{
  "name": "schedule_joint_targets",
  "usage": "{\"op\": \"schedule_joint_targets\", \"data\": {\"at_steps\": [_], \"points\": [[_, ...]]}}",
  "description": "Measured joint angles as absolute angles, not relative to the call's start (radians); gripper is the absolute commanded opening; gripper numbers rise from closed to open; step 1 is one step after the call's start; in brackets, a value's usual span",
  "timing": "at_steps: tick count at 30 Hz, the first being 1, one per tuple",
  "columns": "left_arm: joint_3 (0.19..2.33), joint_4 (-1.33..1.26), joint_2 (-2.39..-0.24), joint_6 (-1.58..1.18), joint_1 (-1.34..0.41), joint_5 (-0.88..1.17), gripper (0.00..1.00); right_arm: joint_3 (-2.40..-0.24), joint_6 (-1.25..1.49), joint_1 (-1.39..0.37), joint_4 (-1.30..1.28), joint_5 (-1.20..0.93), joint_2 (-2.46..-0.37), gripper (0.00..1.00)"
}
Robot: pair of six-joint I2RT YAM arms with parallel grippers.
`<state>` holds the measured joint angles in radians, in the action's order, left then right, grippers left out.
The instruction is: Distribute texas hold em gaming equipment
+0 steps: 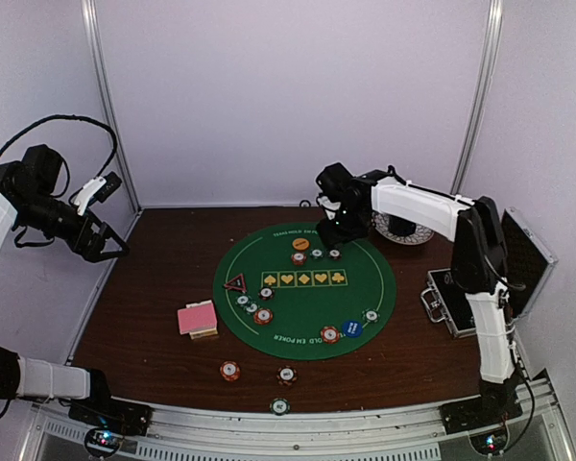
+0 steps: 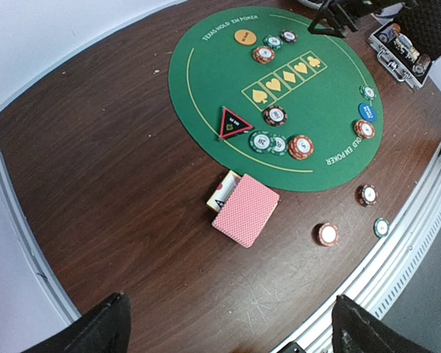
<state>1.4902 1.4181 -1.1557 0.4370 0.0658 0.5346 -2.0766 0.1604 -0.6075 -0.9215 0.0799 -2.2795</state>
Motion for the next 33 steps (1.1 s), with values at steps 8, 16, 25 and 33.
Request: {"op": "schedule_joint_targets", "data": {"at_steps": [8,16,25,33], "points": [[1.490,1.423,-1.156,0.440,0.066,0.535,0.98,-1.734,0.169,-0.952,-0.828,0.069,-1.947,0.83],[1.489,1.423,-1.155,0.447,0.066,0.535,0.98,-1.617,0.191,-1.236,-0.846,-0.007,-1.963,0.90],[1.487,1.423,-1.144,0.447,0.066,0.535,0.98,-1.610,0.190,-1.260,-0.845,-0.064,-2.056,0.84],[1.487,1.424,-1.137,0.447,0.066,0.535,0.98,-1.598,0.186,-1.260,-0.845,-0.086,-2.095,0.75]]}}
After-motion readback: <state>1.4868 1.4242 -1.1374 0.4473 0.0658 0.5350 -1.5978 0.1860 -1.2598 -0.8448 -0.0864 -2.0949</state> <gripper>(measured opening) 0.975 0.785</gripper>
